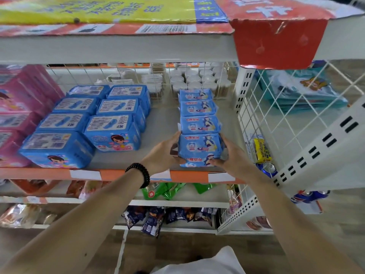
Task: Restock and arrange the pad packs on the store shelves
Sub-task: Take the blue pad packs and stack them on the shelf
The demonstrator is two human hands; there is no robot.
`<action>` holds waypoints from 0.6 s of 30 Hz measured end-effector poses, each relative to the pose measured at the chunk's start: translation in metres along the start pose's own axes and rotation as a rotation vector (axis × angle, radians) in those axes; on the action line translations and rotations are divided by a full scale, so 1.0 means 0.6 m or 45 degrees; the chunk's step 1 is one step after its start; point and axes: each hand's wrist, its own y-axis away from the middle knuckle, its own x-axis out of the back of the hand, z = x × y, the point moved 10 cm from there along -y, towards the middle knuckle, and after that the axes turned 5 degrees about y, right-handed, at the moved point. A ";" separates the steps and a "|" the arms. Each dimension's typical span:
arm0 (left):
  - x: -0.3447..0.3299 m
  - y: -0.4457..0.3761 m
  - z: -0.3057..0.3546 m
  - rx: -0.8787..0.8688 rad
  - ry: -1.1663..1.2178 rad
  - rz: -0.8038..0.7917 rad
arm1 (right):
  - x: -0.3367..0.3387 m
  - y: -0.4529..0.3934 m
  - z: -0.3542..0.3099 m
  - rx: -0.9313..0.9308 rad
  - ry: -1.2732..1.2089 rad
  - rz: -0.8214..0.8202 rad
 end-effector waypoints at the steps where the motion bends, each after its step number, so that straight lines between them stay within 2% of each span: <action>1: -0.005 0.001 0.005 -0.014 -0.002 -0.012 | 0.000 0.001 0.004 -0.006 0.009 -0.011; 10: -0.006 0.019 0.003 -0.005 0.059 0.009 | -0.012 0.020 0.011 -0.032 -0.075 -0.096; 18: 0.004 0.052 -0.014 0.068 0.089 0.081 | -0.013 0.034 0.008 -0.005 -0.178 -0.074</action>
